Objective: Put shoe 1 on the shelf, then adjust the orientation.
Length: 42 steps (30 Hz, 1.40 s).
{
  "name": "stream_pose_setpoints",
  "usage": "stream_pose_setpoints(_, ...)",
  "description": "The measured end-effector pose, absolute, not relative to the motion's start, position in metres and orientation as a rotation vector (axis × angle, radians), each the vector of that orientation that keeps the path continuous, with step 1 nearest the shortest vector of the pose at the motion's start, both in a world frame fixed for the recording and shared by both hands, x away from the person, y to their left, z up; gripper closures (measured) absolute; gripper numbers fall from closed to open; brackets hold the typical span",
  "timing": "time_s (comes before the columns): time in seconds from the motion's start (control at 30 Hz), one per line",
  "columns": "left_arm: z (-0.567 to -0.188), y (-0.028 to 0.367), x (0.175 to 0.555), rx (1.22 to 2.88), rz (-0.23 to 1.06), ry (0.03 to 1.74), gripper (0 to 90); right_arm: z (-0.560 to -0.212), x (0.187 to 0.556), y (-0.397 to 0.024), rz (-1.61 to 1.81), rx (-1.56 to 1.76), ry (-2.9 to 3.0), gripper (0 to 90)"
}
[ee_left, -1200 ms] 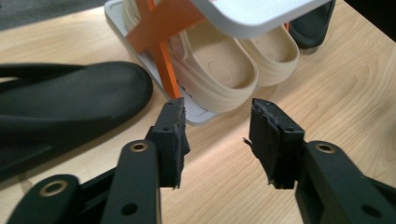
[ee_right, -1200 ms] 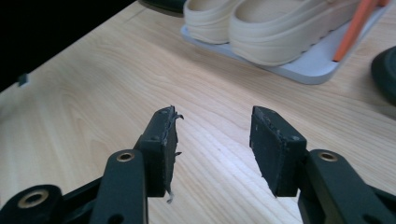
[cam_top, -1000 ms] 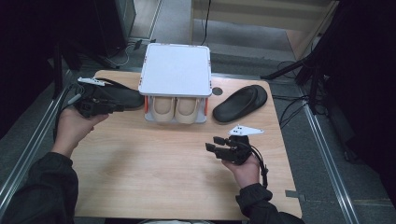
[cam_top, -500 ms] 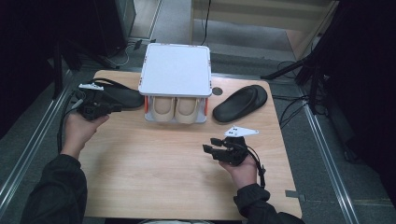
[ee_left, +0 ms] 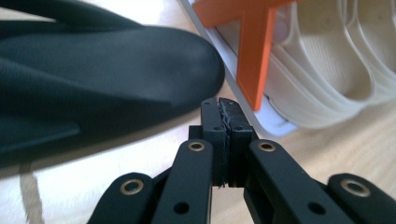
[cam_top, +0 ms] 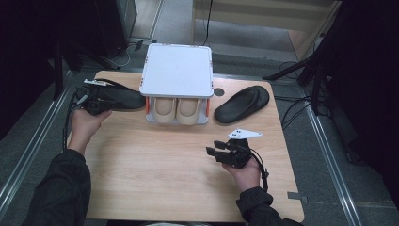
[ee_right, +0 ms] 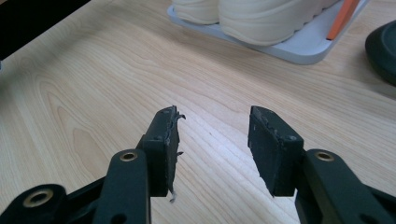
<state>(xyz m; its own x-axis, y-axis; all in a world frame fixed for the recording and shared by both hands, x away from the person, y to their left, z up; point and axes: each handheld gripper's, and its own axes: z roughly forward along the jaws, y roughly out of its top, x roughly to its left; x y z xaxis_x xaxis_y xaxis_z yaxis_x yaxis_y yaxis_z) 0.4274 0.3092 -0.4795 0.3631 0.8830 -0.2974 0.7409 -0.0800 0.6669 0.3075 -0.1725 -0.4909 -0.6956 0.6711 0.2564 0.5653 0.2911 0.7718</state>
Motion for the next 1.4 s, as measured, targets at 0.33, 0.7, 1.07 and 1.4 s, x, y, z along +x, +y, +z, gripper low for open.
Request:
stream_pose_setpoints(0.33, -0.492, 0.305, 0.452, 1.850, 0.248, 1.455, 90.0, -0.491, 0.301, -0.187, 1.398, 1.224, 2.374, 53.8)
stream_pose_setpoints(0.7, -0.508, 0.300, 0.471, 1.862, 0.249, 1.493, 90.0, -0.492, 0.300, -0.189, 1.394, 1.234, 2.370, 53.9)
stream_pose_setpoints(1.07, -0.515, 0.299, 0.474, 1.867, 0.244, 1.503, 90.0, -0.492, 0.300, -0.189, 1.392, 1.239, 2.370, 53.8)
stream_pose_setpoints(1.4, -0.516, 0.302, 0.471, 1.874, 0.246, 1.490, 90.0, -0.492, 0.300, -0.190, 1.391, 1.239, 2.367, 53.6)
